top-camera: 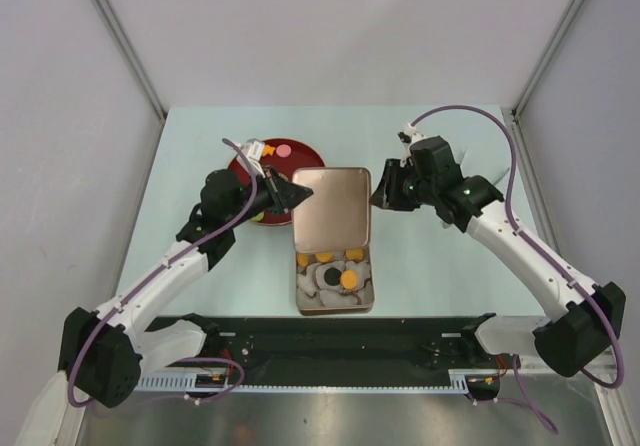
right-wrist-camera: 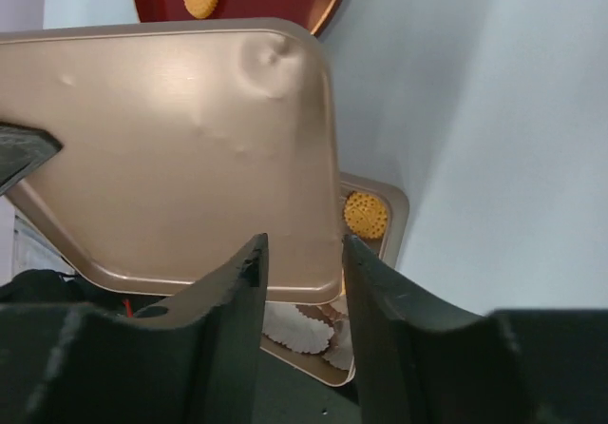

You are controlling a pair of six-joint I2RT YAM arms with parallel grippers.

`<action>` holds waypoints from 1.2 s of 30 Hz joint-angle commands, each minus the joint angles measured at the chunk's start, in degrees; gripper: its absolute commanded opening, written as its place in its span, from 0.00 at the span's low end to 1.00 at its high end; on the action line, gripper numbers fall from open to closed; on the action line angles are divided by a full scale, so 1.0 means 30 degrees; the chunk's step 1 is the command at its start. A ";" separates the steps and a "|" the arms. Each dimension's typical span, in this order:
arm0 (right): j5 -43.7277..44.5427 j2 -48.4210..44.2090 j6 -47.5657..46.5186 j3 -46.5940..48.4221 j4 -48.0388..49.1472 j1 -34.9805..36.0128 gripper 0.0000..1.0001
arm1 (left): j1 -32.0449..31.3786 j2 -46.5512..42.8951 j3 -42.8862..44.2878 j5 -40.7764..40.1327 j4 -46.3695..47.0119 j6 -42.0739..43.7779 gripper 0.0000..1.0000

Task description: Pack the cookies

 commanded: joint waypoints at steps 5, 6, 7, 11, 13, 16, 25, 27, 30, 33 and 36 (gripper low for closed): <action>0.1698 -0.2327 0.0614 0.1041 0.0644 -0.0533 1.00 | -0.0093 -0.0188 0.0837 -0.0093 0.0323 0.0286 0.00; 0.1087 -0.2358 0.0791 0.0954 0.0731 -0.0708 1.00 | -0.0093 -0.0217 0.1013 -0.0239 0.0265 0.0548 0.00; 0.0008 -0.2358 0.0822 0.0954 0.1254 -0.0942 1.00 | -0.0151 -0.0217 0.1247 -0.0473 0.0061 0.0753 0.01; -0.1710 -0.2649 0.2016 0.0632 0.2458 -0.1588 1.00 | -0.1203 -0.0363 0.3642 -0.2607 -0.1781 0.3530 0.01; -0.1117 -0.3030 0.3306 0.0166 0.2927 -0.2200 1.00 | -0.2690 -0.0481 0.4468 -0.5931 -0.3184 0.6400 0.01; -0.5026 -0.3588 0.4950 -0.0975 0.4683 -0.4543 1.00 | -0.4688 -0.0773 0.5290 -1.1435 -0.4094 0.9917 0.02; -0.6624 -0.3413 0.5245 -0.1478 0.4423 -0.5193 1.00 | -0.9758 0.0074 0.3216 -2.3524 0.1633 2.0484 0.00; -0.7061 -0.3384 0.5537 -0.1478 0.4569 -0.5017 1.00 | -1.0838 0.1038 0.2834 -2.5926 0.4984 2.2920 0.00; -0.7327 -0.3150 0.5685 -0.1478 0.4687 -0.4870 1.00 | -1.2420 0.3024 0.1750 -2.8156 1.1976 2.9508 0.00; -0.6425 -0.3178 0.5569 -0.1478 0.4570 -0.4403 1.00 | -1.3888 0.6124 0.1426 -2.8805 1.9286 3.6216 0.00; -0.5163 -0.3499 0.5218 -0.1478 0.4423 -0.4079 1.00 | -1.5090 0.8560 0.1454 -2.8280 2.4921 4.2251 0.00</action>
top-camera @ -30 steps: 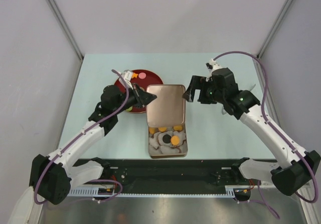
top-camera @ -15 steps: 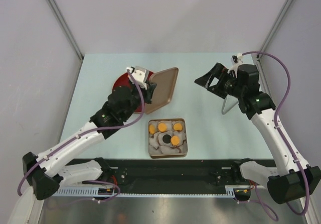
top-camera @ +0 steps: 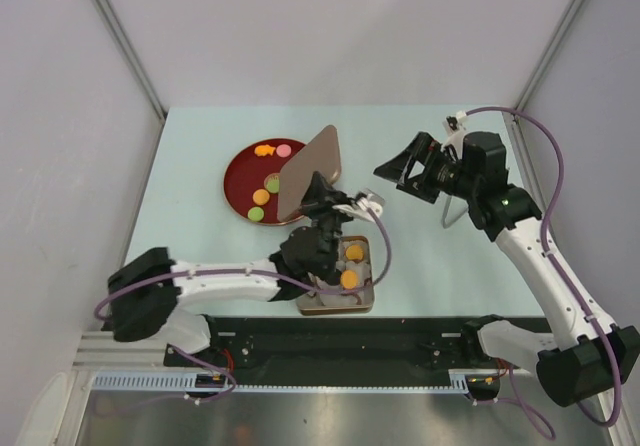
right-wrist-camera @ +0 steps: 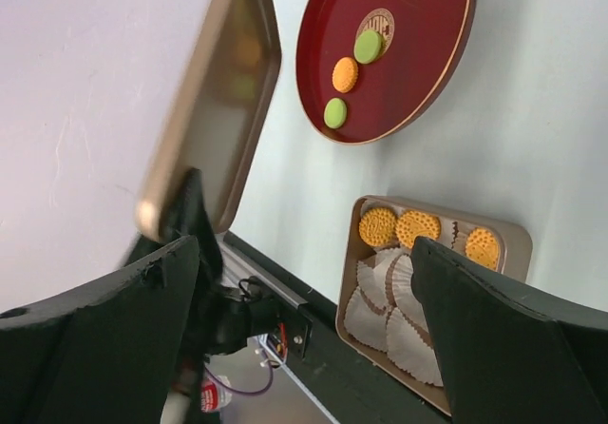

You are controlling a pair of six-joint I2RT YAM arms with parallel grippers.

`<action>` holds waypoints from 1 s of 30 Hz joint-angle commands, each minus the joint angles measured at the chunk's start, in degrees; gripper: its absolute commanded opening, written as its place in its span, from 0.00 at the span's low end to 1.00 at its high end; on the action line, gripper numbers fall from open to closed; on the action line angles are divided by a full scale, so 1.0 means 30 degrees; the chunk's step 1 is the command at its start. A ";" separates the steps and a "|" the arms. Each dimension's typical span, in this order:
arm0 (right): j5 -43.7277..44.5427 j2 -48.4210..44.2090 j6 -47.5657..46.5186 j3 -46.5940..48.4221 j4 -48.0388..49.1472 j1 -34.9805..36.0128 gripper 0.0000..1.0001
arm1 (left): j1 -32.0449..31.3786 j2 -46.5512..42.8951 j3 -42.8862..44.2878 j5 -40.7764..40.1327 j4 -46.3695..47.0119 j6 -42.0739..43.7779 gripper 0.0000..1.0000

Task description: Pack the cookies

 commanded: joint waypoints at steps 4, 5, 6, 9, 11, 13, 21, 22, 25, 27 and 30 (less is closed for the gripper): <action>-0.0041 -0.0193 -0.0395 0.0096 0.0694 -0.0560 1.00 | -0.2820 0.4433 -0.0215 -0.0436 1.5797 1.3574 0.00; -0.0594 -0.0105 -0.0424 0.0096 0.0723 -0.0739 1.00 | -0.2998 0.4727 -0.0128 -0.0232 1.5956 1.4102 0.00; -0.0832 0.0186 -0.0453 0.0096 0.0810 -0.0886 1.00 | -0.3145 0.4904 -0.0098 -0.0201 1.5958 1.4514 0.00; -0.1624 0.0714 -0.0570 0.0096 0.0987 -0.1414 1.00 | -0.3614 0.5344 -0.0302 0.0150 1.5958 1.5160 0.00; -0.2062 0.1037 -0.0745 0.0125 0.1046 -0.1503 0.98 | -0.3849 0.5374 -0.0506 0.0239 1.5958 1.5366 0.00; -0.2240 0.1736 -0.0921 0.0183 0.0871 -0.1357 0.96 | -0.4083 0.5287 -0.0595 0.0356 1.5958 1.5601 0.00; -0.2679 0.2796 -0.0982 0.0184 0.2388 -0.0069 0.86 | -0.4582 0.4994 -0.0918 0.0591 1.5958 1.5339 0.00; -0.2767 0.2854 -0.0865 0.0184 0.2596 0.0049 0.84 | -0.4640 0.4965 -0.0947 0.0562 1.5958 1.5338 0.00; -0.3089 0.3147 -0.0601 0.0184 0.3154 0.0225 0.70 | -0.4816 0.5023 -0.0918 0.0591 1.5958 1.5250 0.00; -0.3061 0.3352 -0.0570 0.0184 0.3243 0.0313 0.58 | -0.4904 0.5052 -0.0918 0.0562 1.5958 1.5163 0.00; -0.2856 0.3615 -0.0629 0.0184 0.3214 0.0577 0.35 | -0.4992 0.5110 -0.0918 0.0444 1.5958 1.5045 0.01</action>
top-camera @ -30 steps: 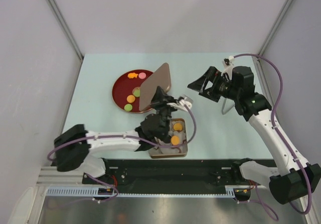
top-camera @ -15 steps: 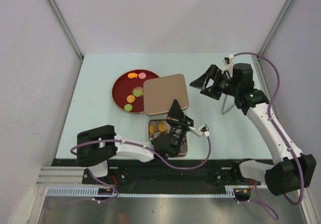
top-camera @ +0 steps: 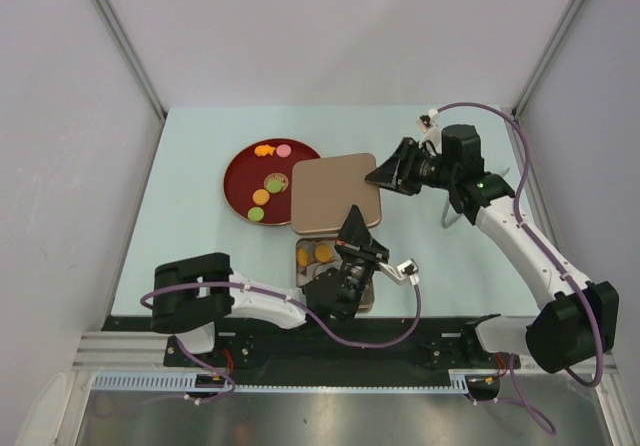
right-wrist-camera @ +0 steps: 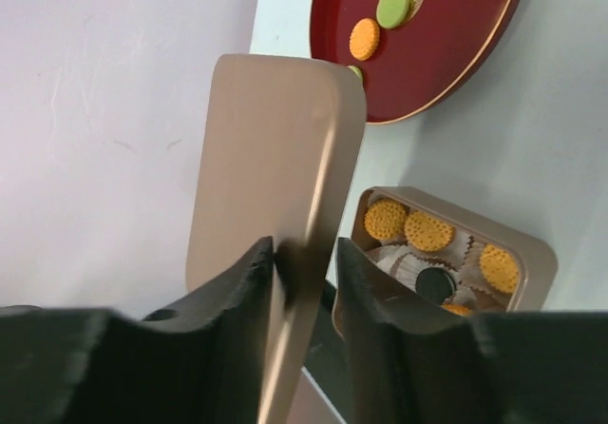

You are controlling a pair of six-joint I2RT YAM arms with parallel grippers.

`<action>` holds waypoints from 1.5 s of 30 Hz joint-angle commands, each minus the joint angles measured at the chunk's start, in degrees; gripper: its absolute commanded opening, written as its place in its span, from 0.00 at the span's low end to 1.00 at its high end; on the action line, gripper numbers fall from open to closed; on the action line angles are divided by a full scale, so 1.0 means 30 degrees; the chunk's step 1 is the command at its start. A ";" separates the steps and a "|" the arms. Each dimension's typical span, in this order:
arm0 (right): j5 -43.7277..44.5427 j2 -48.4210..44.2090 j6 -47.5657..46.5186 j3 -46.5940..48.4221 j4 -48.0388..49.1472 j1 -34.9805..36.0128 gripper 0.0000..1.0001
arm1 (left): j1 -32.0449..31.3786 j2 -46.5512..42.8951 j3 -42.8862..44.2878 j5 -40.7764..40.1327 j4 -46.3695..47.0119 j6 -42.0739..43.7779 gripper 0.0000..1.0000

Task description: Pack the cookies

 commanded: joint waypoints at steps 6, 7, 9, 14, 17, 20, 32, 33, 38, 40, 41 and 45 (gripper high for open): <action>0.0396 0.0236 -0.0134 0.0205 0.0195 0.0046 0.23 | -0.0220 -0.0389 0.0286 -0.0155 0.8097 -0.0051 0.27; 0.0659 0.0003 -0.0164 0.0205 0.0194 0.0016 0.18 | -0.0220 -0.0506 0.0286 -0.0184 0.8097 -0.0081 0.31; 0.0836 -0.0262 -0.0223 0.0205 0.0135 -0.0218 0.12 | -0.0191 -0.0652 0.0315 -0.0272 0.8126 -0.0286 0.35; 0.0457 -0.0731 -0.0018 0.0205 0.0106 -0.1182 0.06 | -0.0103 -0.1121 0.0520 -0.0681 0.8126 -0.0491 0.55; 0.0047 -0.1256 0.0245 0.0205 0.0164 -0.2032 0.02 | 0.0072 -0.1617 0.0754 -0.1530 0.8126 -0.0608 0.84; -0.0422 -0.1871 0.0538 0.0205 0.0223 -0.3467 0.00 | 0.0336 -0.2350 0.0668 -0.2614 0.8126 -0.1105 0.90; -0.0598 -0.2431 0.0276 0.0176 0.0133 -0.3589 0.00 | 0.1800 -0.8181 -0.1265 -0.5807 0.8126 -0.4299 1.00; -0.0831 -0.2431 0.0304 0.0176 0.0222 -0.3617 0.00 | 0.1975 -0.8357 -0.1441 -0.6042 0.8126 -0.4474 1.00; -0.0774 -0.2694 0.0334 0.0176 0.0399 -0.3646 0.00 | 0.2036 -0.8651 -0.2613 -0.6512 0.8126 -0.4915 1.00; -0.0745 -0.2724 0.0422 0.0176 0.0515 -0.3676 0.00 | 0.2036 -0.8563 -0.2876 -0.6717 0.8126 -0.5119 1.00; -0.0745 -0.2782 0.0393 0.0176 0.0516 -0.3676 0.00 | 0.2094 -0.8621 -0.2965 -0.6747 0.8126 -0.5150 1.00; -0.1443 -0.2666 -0.0309 0.0118 0.0515 -0.3647 0.00 | 0.2474 -0.9088 -0.2995 -0.7098 0.8126 -0.5442 1.00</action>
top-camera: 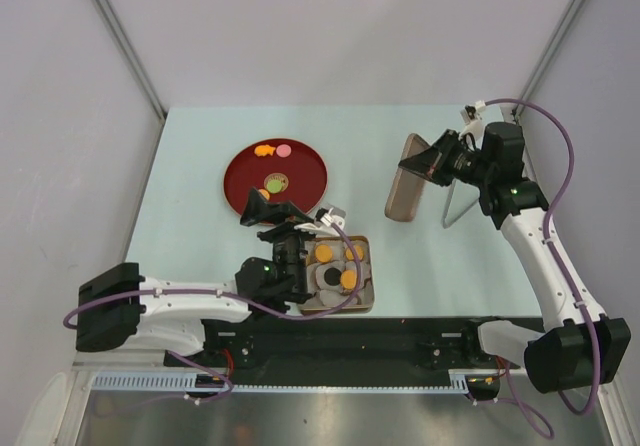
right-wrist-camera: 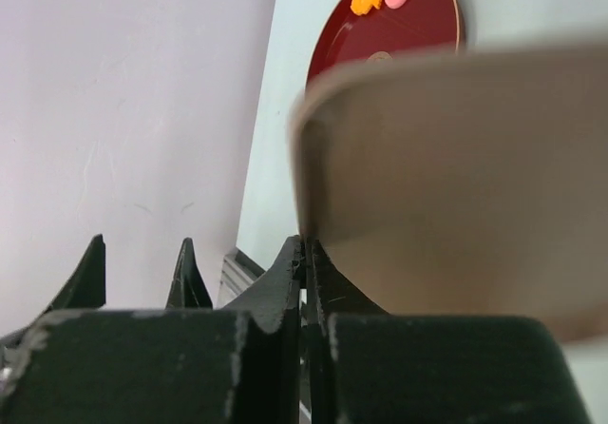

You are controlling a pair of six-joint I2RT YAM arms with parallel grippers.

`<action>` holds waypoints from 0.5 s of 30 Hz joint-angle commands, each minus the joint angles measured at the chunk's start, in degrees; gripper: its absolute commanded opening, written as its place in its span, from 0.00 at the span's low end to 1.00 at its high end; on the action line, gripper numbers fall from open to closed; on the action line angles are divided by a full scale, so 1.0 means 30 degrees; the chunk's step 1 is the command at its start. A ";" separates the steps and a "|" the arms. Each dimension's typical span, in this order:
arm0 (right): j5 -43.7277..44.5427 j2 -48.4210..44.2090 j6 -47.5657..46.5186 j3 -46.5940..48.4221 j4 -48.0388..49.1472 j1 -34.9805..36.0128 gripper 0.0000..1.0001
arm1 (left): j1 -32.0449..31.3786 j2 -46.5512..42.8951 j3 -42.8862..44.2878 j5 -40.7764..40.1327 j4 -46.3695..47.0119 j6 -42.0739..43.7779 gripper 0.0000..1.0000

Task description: Pack the cookies

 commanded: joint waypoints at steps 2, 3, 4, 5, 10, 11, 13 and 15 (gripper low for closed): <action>-0.1295 -0.0181 -0.0865 0.0103 0.0880 0.0135 0.00 | 0.0639 -0.0909 0.0065 -0.0855 0.7995 -0.1218 1.00; -0.1529 -0.0092 -0.0865 0.0103 0.0909 0.0193 0.00 | 0.0756 -0.1142 0.0065 -0.0914 0.7995 -0.1335 1.00; -0.1676 -0.0004 -0.0865 0.0103 0.0880 0.0222 0.00 | 0.0816 -0.1203 0.0123 -0.1001 0.7995 -0.1568 1.00; -0.1736 0.0112 -0.0807 0.0103 0.0880 0.0252 0.00 | 0.0961 -0.1232 0.0153 -0.1147 0.7995 -0.1658 1.00; -0.1999 0.0084 -0.0486 0.0103 0.1404 0.0573 0.00 | 0.1489 -0.1378 0.0357 -0.1879 0.7995 -0.3001 1.00; -0.2348 0.0055 -0.0426 0.0103 0.1639 0.0574 0.00 | 0.1809 -0.1379 0.0503 -0.2113 0.7908 -0.3296 1.00; -0.2760 -0.0003 -0.0221 0.0103 0.2485 0.0749 0.00 | 0.2075 -0.1524 0.1028 -0.2787 0.7470 -0.4234 1.00; -0.3405 -0.0236 0.0188 0.0103 0.3278 0.0954 0.00 | 0.2164 -0.1642 0.1382 -0.3197 0.6767 -0.5081 1.00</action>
